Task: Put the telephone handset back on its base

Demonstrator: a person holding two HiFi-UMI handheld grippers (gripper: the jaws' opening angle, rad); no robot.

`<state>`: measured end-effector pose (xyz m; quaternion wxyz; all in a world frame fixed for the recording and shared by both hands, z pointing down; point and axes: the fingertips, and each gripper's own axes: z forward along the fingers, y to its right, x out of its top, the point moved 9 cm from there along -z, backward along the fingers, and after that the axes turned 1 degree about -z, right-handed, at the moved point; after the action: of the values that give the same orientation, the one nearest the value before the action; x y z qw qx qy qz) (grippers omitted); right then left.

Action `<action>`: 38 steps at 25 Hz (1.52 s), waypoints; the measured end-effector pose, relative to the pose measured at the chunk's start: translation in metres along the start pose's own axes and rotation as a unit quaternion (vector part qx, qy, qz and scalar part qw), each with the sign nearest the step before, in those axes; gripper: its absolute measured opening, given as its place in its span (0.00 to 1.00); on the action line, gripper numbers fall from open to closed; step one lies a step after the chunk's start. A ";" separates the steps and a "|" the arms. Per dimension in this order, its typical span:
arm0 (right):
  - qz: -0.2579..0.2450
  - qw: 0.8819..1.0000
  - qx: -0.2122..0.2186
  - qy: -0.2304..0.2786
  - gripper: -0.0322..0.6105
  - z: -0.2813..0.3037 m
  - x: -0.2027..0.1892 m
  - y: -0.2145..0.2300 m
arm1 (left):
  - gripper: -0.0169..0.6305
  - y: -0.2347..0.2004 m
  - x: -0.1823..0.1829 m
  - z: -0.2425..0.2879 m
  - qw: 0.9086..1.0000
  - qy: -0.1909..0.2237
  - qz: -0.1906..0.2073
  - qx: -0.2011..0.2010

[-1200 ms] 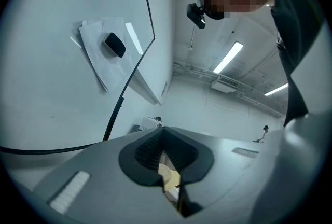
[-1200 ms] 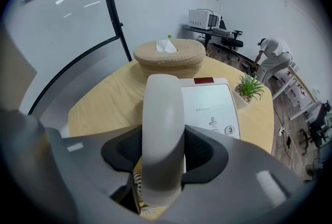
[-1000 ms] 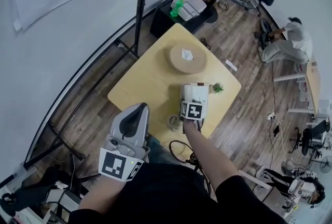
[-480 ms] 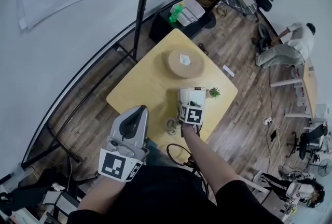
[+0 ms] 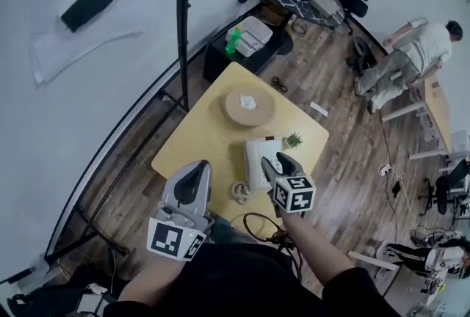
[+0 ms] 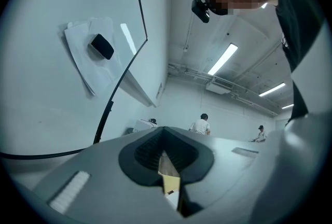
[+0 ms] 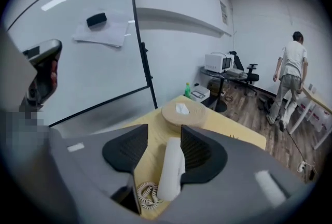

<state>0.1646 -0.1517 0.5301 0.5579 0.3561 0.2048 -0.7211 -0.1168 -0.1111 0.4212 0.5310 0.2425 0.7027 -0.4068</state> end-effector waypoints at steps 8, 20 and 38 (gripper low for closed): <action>-0.037 0.992 0.021 0.116 0.23 -0.077 0.029 -0.011 | 0.03 0.033 0.017 0.018 0.999 0.001 0.025 -0.034; -0.021 0.974 0.029 0.223 0.06 -0.136 0.040 -0.022 | 0.03 0.062 0.033 0.023 0.996 -0.003 0.055 -0.067; -0.044 0.959 0.024 0.280 0.06 -0.161 0.048 -0.025 | 0.03 0.074 0.040 0.022 0.995 0.006 0.065 -0.075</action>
<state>0.1811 -0.0643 0.3852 0.4372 0.5471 0.3512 -0.6214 -0.0600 -0.0920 0.3575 0.5686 0.2494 0.7175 -0.3158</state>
